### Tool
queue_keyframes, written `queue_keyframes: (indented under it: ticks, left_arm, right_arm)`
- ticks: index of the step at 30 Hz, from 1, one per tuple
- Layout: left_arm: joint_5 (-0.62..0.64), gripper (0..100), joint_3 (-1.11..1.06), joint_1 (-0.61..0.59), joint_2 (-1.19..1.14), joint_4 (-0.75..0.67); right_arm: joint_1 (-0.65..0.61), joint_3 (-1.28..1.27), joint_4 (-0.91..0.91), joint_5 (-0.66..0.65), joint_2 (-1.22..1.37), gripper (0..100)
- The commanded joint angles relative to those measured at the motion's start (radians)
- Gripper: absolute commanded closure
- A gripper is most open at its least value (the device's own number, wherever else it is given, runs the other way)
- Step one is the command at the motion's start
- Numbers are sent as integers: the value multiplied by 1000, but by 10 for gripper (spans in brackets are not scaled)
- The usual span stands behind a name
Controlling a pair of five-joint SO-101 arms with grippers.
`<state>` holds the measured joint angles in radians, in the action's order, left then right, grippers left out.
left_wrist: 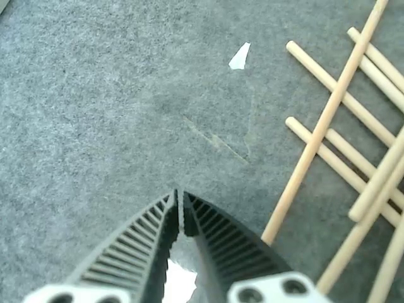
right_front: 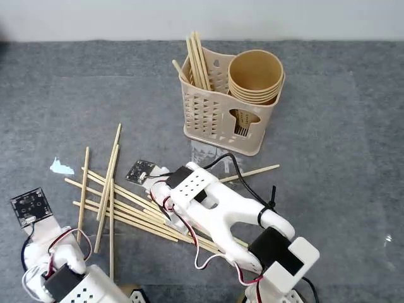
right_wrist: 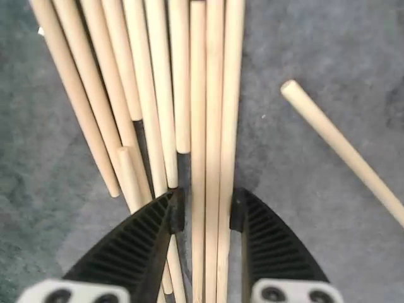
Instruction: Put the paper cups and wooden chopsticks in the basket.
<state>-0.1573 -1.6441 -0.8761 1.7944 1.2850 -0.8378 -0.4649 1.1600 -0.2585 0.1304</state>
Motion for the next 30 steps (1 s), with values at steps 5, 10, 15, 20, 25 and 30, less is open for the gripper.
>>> queue_keyframes:
  ticks: [5, 10, 15, 20, 25, 30]
  left_arm:
    - [-8, 985, 7, 8, -3, -17]
    - [-8, 985, 7, 8, -3, -17]
    - [-8, 985, 7, 8, -3, -17]
    - [-8, 985, 7, 8, -3, -17]
    - [-8, 985, 7, 8, -3, -17]
    - [-8, 985, 7, 8, -3, -17]
  right_arm:
    - [-2, 34, 19, 5, 4, 866]
    - [27, 38, -8, 3, 71, 910]
    - [33, 40, -70, 2, 137, 981]
    - [33, 43, -67, 2, 59, 991]
    - [33, 44, -4, -55, -58, 991]
    - [61, 44, 33, -64, -183, 991]
